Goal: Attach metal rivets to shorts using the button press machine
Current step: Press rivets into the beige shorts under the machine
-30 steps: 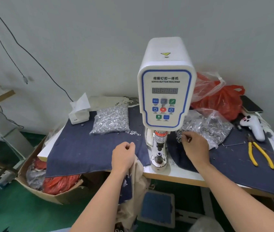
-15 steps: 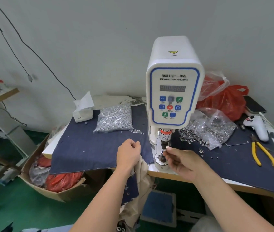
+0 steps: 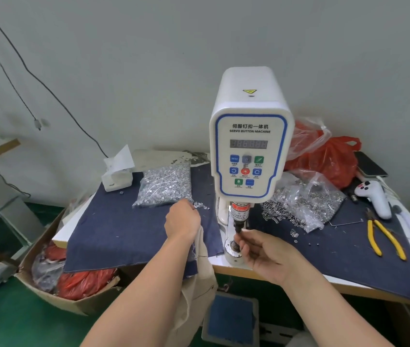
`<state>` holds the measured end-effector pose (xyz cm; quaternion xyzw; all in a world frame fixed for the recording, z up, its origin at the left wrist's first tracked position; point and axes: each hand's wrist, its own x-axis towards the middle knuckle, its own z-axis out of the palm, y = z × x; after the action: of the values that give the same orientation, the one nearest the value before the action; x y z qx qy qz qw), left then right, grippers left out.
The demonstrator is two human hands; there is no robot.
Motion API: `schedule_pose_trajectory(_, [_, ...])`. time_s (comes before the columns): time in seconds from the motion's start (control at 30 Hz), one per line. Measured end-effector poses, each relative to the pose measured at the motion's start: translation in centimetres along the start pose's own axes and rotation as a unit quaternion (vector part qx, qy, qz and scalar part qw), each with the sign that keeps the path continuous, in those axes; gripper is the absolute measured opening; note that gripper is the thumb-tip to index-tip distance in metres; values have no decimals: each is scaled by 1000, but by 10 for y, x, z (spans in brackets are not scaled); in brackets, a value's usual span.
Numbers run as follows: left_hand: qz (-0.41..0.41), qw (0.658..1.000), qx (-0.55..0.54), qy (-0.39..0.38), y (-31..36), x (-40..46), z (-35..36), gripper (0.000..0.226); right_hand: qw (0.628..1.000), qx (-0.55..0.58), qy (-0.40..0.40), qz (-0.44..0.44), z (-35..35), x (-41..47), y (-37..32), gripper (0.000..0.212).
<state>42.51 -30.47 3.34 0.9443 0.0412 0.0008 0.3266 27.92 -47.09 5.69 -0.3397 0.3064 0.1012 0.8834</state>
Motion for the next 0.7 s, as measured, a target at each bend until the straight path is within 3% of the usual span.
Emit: schedule_pose_trajectory(0.7, [-11,999,-8,42,1,27,33,15,1000,14,-4,-4,3,1,1,22])
